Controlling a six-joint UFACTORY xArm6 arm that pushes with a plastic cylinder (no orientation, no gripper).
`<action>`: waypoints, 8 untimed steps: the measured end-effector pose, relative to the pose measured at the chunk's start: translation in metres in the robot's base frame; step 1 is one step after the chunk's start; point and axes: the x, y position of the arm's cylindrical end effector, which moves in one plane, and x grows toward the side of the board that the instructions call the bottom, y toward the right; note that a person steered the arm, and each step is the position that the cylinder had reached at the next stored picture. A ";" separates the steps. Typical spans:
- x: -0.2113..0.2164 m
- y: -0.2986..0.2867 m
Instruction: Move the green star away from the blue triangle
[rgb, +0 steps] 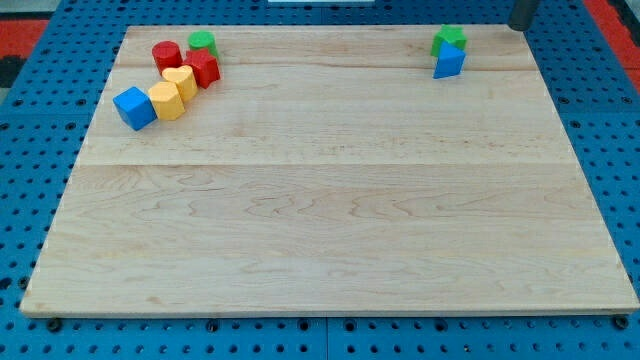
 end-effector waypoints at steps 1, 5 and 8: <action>0.000 0.000; 0.050 -0.119; 0.041 -0.121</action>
